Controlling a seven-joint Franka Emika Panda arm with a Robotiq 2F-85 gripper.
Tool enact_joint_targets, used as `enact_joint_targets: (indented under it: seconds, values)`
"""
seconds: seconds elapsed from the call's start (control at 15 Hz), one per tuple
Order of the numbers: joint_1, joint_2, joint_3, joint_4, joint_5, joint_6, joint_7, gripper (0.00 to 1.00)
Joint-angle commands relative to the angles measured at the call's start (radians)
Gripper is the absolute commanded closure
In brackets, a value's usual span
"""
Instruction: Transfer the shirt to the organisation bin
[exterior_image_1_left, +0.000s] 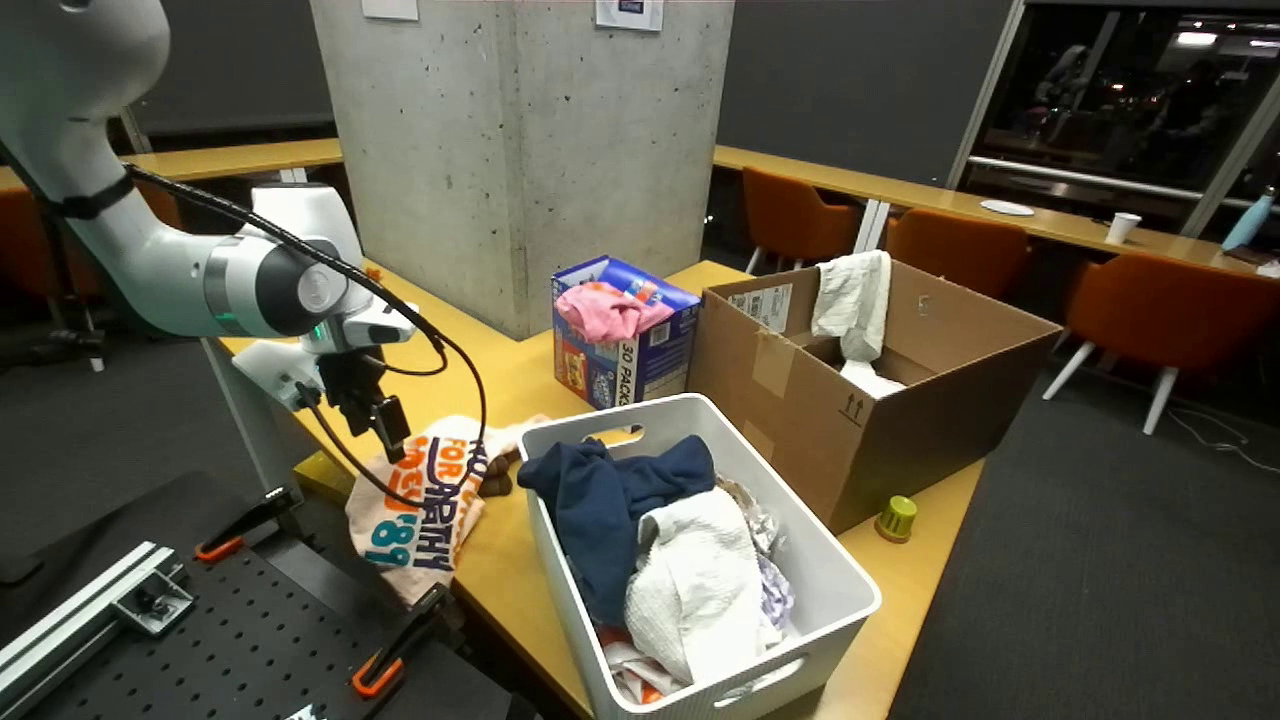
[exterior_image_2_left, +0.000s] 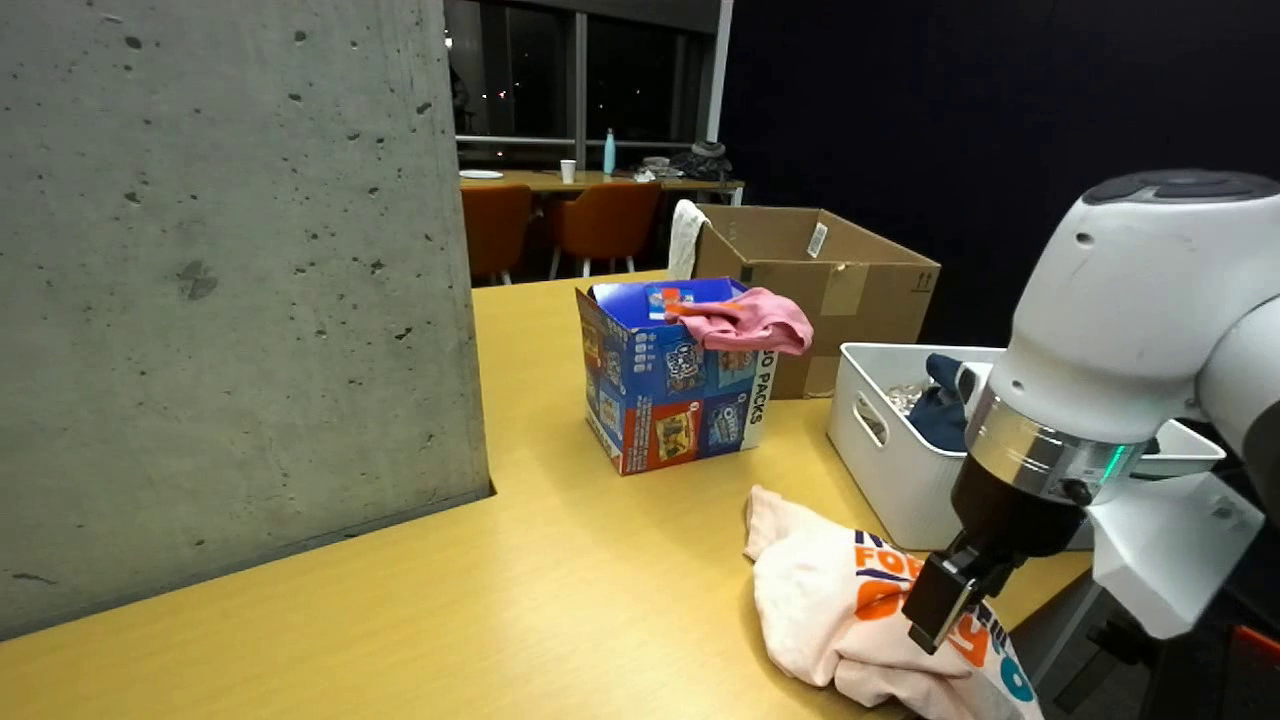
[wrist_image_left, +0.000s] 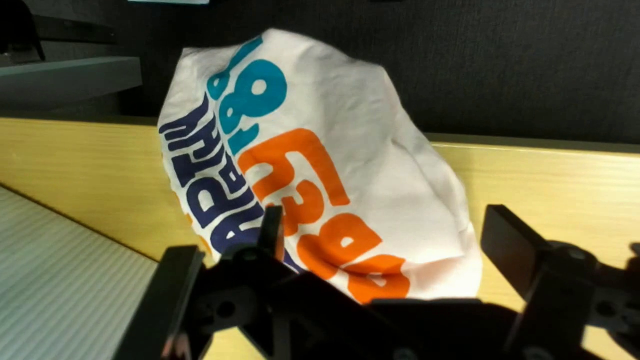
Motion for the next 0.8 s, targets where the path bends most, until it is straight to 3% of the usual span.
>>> enact_joint_targets:
  seconds: [0.0, 0.27, 0.73]
  values:
    - [0.045, 0.088, -0.073, 0.083, 0.02, 0.007, -0.025, 0.0]
    - [0.064, 0.185, -0.103, 0.156, 0.046, 0.014, -0.034, 0.0]
    - [0.077, 0.332, -0.097, 0.264, 0.13, 0.018, -0.074, 0.0]
